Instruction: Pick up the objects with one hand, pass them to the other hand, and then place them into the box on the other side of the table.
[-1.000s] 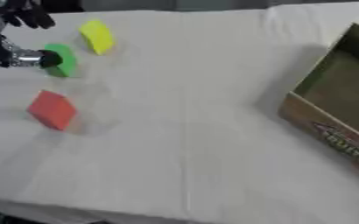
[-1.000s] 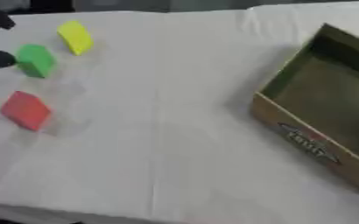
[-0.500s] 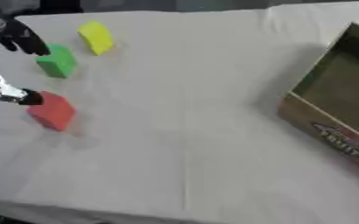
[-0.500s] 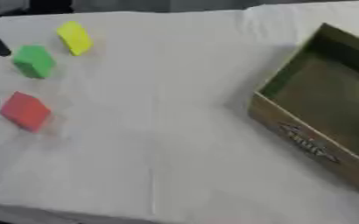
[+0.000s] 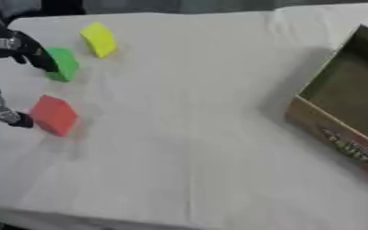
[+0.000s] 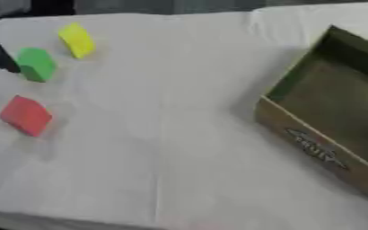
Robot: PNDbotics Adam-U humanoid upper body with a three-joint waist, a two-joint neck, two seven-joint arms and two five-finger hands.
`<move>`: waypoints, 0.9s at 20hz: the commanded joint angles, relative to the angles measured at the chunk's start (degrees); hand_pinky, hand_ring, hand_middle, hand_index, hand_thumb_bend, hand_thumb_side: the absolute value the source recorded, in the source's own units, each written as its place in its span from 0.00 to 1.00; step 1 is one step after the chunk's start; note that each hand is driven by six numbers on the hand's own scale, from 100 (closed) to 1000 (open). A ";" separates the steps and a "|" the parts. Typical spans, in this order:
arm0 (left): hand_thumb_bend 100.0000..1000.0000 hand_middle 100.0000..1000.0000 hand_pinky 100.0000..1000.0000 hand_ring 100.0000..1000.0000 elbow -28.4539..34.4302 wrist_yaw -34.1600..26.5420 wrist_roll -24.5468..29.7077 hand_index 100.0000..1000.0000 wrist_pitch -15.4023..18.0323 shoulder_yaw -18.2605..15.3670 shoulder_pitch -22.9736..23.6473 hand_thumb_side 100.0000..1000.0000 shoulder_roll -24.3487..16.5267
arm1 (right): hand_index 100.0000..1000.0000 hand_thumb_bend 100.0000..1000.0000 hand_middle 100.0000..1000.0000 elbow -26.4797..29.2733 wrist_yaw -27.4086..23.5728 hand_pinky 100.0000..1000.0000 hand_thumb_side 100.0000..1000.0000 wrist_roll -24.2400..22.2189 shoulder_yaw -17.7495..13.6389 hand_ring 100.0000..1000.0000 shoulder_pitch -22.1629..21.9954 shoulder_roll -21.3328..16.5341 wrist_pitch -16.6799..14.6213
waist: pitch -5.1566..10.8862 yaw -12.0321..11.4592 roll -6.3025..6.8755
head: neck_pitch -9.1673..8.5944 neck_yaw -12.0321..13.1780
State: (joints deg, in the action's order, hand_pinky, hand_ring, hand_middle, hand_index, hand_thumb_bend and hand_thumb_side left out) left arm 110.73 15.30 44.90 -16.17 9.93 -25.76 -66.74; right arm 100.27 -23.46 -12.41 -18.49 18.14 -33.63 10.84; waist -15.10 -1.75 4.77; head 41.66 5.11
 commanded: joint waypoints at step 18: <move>0.53 0.74 0.86 0.83 -7.74 4.02 4.17 0.79 3.06 6.51 -5.80 0.00 1.40 | 0.96 0.00 1.00 0.34 0.25 1.00 0.75 -0.77 0.22 0.82 1.16 -1.85 -0.02 | 0.08 0.72 0.42 | -0.45 0.96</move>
State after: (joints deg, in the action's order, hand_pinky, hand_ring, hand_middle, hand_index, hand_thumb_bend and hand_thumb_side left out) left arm 103.26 19.23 48.76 -13.18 16.80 -30.62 -64.06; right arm 100.14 -23.45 -12.99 -17.96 18.62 -33.63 10.91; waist -15.10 -1.07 4.77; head 41.66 5.96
